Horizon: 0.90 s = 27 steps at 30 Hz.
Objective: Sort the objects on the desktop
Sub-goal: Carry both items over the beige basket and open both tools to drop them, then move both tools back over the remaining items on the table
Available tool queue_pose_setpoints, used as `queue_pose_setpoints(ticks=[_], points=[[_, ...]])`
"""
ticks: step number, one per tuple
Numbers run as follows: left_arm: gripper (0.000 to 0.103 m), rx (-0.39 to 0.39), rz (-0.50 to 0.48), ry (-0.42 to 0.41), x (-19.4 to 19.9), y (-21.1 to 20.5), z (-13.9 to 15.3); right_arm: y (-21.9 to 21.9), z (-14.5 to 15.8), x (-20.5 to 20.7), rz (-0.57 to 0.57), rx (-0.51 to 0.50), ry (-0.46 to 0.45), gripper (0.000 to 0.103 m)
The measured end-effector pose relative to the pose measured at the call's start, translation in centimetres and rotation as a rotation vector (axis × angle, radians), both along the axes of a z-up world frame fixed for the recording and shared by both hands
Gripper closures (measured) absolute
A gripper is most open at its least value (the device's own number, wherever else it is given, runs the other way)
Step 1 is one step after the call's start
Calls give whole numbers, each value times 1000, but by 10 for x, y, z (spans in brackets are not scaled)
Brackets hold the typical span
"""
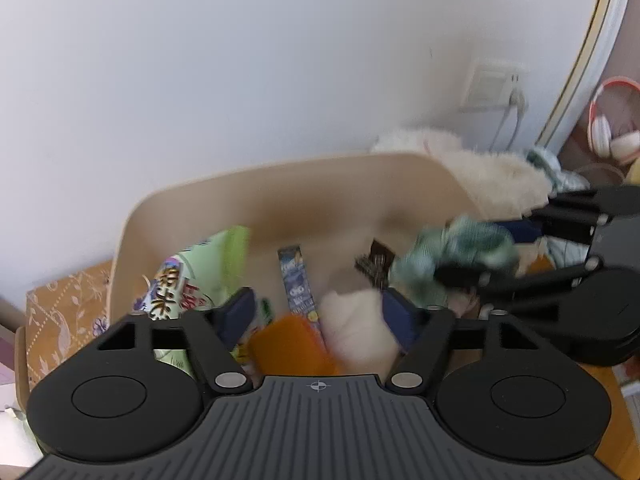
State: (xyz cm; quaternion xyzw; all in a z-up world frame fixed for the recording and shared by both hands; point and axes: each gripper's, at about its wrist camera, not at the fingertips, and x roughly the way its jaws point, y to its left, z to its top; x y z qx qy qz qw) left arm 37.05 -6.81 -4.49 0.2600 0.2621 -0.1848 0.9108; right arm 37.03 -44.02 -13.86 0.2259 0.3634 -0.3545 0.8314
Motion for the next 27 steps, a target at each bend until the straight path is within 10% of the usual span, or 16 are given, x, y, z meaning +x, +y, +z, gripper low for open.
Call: queue_pose_setpoints(ticks=[12, 27], points=[[26, 4, -7, 4, -11, 17, 10, 16, 14, -15, -28, -15, -56, 2], [26, 15, -73, 32, -64, 61, 2, 60, 32, -49, -25, -47, -130, 0]])
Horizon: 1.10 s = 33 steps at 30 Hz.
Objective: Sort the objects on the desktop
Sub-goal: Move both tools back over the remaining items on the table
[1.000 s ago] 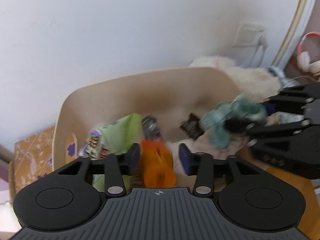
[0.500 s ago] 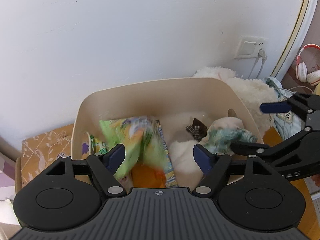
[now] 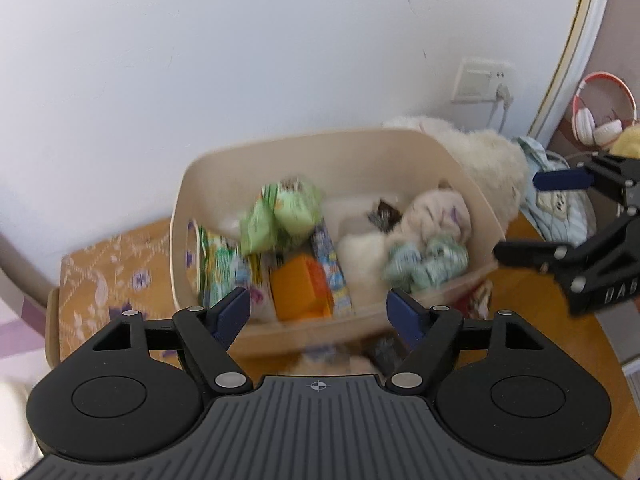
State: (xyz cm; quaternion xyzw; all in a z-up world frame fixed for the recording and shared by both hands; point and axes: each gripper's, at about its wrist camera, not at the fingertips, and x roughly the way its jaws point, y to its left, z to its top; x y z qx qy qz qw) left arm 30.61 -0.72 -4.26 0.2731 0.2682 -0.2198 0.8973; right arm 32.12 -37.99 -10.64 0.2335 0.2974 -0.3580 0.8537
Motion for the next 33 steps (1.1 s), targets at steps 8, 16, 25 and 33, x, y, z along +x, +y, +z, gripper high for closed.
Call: queue_pose_setpoints(ticks=[8, 16, 25, 33], points=[[26, 80, 14, 85, -23, 36, -38, 23, -18, -32, -4, 23, 51, 0], [26, 137, 70, 202, -32, 66, -81, 48, -54, -51, 66, 138, 100, 0], [26, 92, 130, 297, -25, 72, -110, 81, -98, -36, 215, 213, 203, 0], [26, 82, 154, 364, -14, 65, -127, 87, -116, -16, 237, 200, 281, 0]])
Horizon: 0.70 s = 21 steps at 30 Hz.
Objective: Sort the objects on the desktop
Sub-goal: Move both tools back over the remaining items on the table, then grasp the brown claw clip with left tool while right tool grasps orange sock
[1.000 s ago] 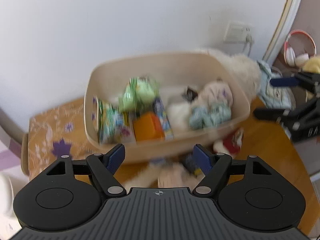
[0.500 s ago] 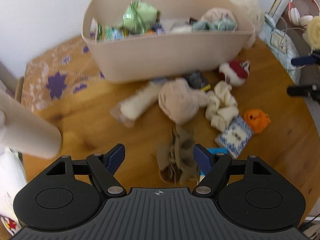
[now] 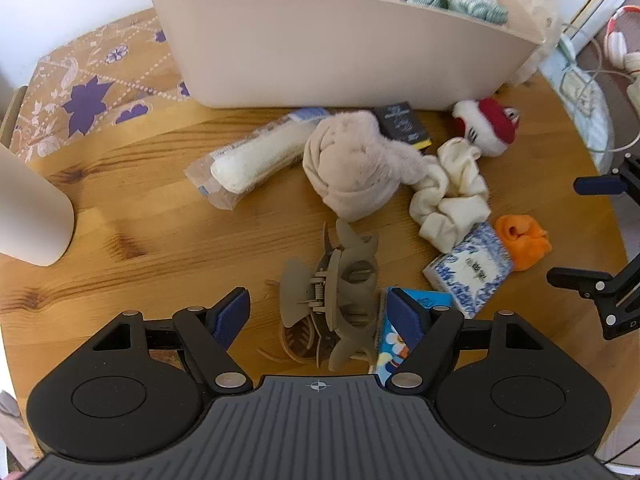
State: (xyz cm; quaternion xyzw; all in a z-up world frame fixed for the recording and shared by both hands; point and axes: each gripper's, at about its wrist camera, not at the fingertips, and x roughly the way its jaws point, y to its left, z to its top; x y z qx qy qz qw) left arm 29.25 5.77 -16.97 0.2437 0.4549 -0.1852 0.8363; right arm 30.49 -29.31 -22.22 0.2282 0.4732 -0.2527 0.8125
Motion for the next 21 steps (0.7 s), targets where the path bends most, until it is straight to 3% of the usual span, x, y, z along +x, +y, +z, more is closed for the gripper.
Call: queue_pose_setpoints(ticks=[7, 13, 17, 21], points=[[26, -2, 24, 30, 12, 3, -13, -5, -18, 10, -11, 10, 43, 0], [26, -11, -17, 44, 19, 1, -14, -7, -22, 12, -24, 7, 45, 0], [27, 3, -65, 11, 16, -1, -11, -6, -22, 14, -25, 2, 40, 1], [37, 6, -112, 7, 12, -2, -10, -7, -22, 15, -30, 7, 24, 11]])
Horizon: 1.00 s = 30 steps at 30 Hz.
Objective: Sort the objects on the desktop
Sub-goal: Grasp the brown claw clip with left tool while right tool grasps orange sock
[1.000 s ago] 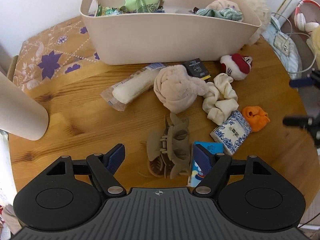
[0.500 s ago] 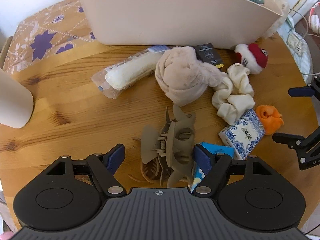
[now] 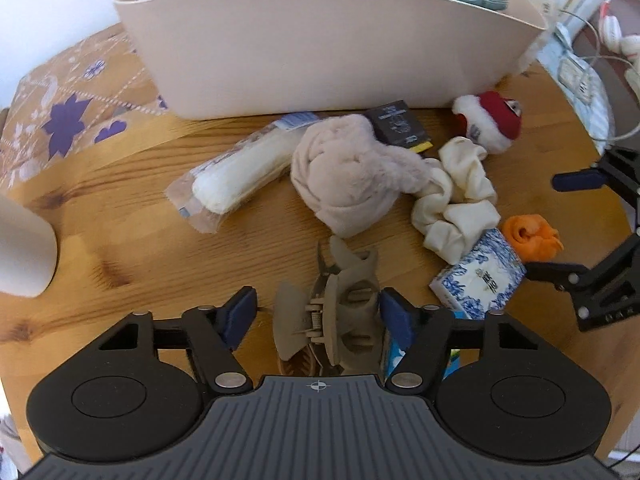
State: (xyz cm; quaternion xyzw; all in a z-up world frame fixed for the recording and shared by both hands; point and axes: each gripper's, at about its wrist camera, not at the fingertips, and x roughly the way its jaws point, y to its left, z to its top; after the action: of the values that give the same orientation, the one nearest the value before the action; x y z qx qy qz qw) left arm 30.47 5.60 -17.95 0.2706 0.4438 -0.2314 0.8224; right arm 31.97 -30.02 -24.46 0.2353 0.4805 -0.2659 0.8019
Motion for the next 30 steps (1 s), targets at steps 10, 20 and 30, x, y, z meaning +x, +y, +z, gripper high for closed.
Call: queue_pose_setpoints(ticks=[10, 20, 30], points=[[41, -10, -32, -7, -1, 2, 4, -2, 1, -5, -21, 31, -58, 46], [41, -30, -42, -15, 3, 1, 13, -5, 2, -10, -49, 46, -79, 64], [51, -14, -102, -22, 4, -4, 11, -4, 2, -14, -80, 53, -82, 63]])
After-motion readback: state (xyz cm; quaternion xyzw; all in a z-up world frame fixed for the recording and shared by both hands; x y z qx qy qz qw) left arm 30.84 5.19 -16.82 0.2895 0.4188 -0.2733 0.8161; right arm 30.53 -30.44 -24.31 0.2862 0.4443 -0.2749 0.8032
